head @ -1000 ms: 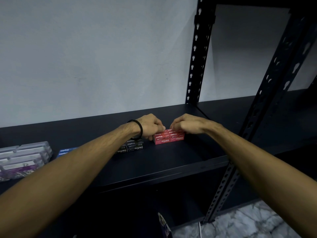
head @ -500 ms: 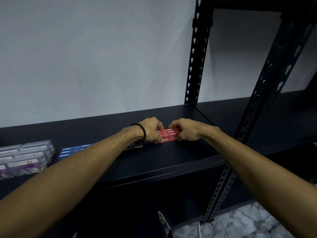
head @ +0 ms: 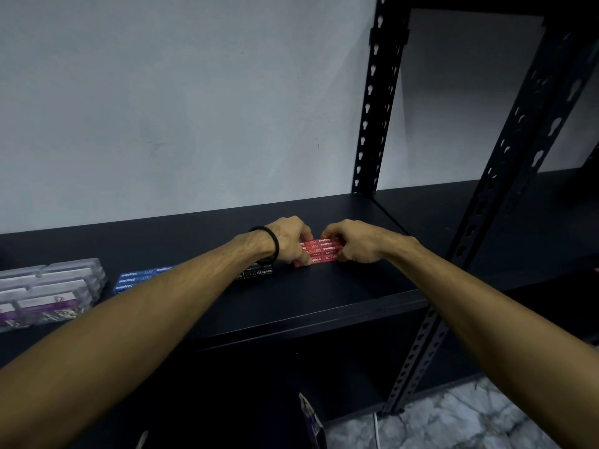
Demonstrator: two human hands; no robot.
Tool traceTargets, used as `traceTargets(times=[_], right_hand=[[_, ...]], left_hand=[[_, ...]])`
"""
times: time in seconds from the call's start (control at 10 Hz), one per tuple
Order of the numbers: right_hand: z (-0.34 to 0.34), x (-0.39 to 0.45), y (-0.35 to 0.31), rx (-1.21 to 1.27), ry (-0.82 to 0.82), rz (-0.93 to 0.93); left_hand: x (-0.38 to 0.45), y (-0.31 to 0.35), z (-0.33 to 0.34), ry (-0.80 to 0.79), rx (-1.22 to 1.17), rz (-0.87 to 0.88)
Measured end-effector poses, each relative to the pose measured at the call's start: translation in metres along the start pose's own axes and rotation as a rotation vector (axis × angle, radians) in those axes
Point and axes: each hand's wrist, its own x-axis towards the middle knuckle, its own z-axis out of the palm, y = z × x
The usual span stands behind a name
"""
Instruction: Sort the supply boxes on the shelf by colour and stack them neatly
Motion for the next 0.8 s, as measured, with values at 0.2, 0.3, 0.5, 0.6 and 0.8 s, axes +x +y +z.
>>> traceTargets(times=[0.2, 0.3, 0.5, 0.6, 0.8], right_hand=[[0.001, 0.002, 0.0, -0.003, -0.001, 0.006], [0.001, 0.003, 0.002, 0.007, -0.005, 0.014], [0.003, 0.002, 0.003, 0.03, 0.042, 0.025], [0.001, -0.003, 0.002, 0.037, 0.067, 0.048], [-0.003, -0.022, -0.015, -0.099, 0.378, 0.031]], left_hand=[[0.001, 0.0, 0.0, -0.006, 0.006, -0.001], [0.003, -0.002, 0.002, -0.011, 0.003, -0.004], [0.0, 0.003, -0.01, -0.019, 0.07, -0.022], [-0.008, 0.005, -0.022, 0.0, 0.058, -0.031], [-0.045, 0.005, -0.058, 0.208, -0.023, 0.047]])
